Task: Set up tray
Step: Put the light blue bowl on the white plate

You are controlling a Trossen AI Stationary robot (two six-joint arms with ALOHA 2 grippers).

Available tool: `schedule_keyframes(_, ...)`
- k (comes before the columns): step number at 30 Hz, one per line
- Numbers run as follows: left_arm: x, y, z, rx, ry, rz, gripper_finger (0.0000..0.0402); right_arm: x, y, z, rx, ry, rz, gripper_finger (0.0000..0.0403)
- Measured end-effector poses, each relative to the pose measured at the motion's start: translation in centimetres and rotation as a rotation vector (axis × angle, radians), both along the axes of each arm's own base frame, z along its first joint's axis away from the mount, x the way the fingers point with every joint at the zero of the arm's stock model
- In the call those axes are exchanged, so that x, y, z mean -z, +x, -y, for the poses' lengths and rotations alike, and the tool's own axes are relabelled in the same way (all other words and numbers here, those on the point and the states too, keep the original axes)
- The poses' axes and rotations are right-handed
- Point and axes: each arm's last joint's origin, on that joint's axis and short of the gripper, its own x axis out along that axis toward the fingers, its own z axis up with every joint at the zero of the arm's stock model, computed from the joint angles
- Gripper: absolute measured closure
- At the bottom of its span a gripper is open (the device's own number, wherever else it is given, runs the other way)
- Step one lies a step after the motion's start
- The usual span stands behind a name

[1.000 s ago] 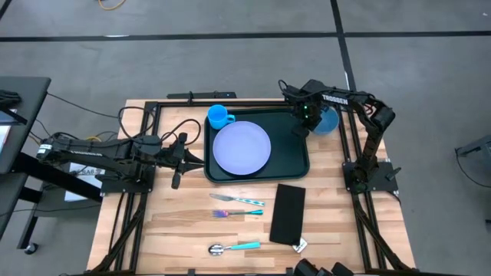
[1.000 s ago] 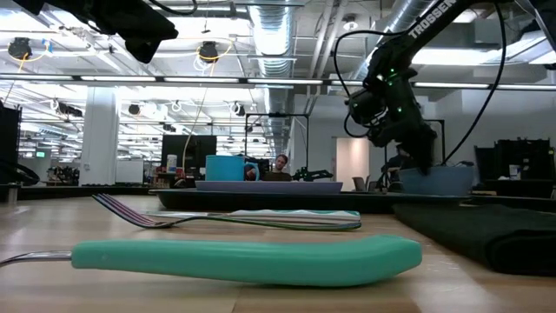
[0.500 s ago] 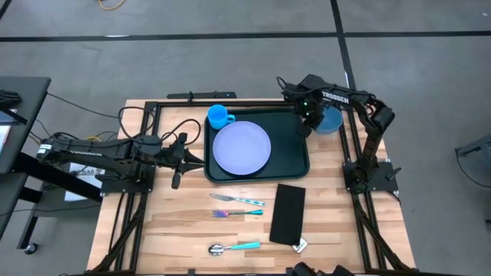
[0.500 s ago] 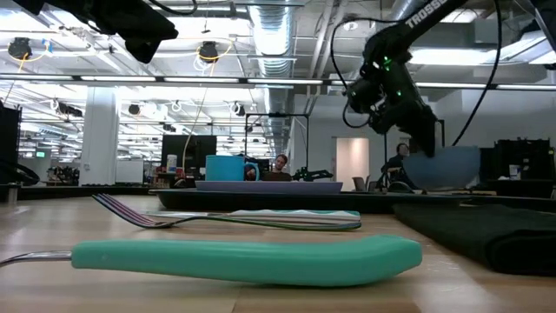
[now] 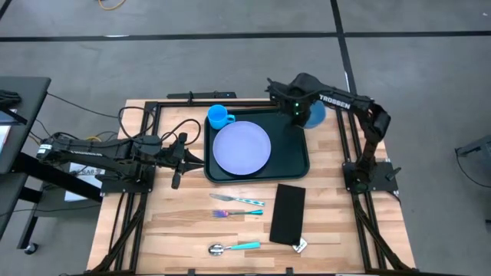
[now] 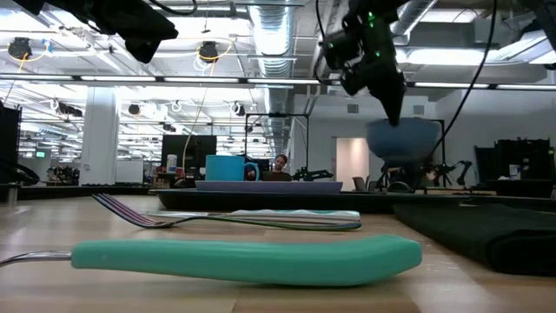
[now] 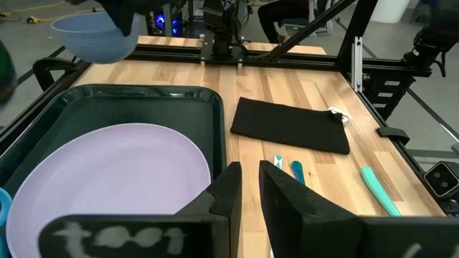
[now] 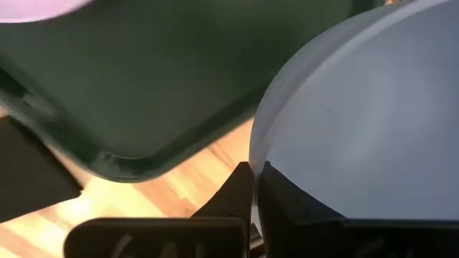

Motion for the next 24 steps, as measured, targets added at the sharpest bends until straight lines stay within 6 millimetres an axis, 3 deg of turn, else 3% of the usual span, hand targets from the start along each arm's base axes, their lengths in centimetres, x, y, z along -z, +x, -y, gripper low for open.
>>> schedule_keyframes(14, 0.0, 0.0, 0.0, 0.0, 0.0, 0.003, 0.0365, -1.1, 3.8, -6.4, -0.231, -0.018, 0.048, 0.0401)
schedule_keyframes(24, -0.1, 0.0, 0.0, 0.001, 0.005, 0.01, 0.0365, -0.2, 9.4, -10.1, -0.431, -0.019, 0.085, 0.0401)
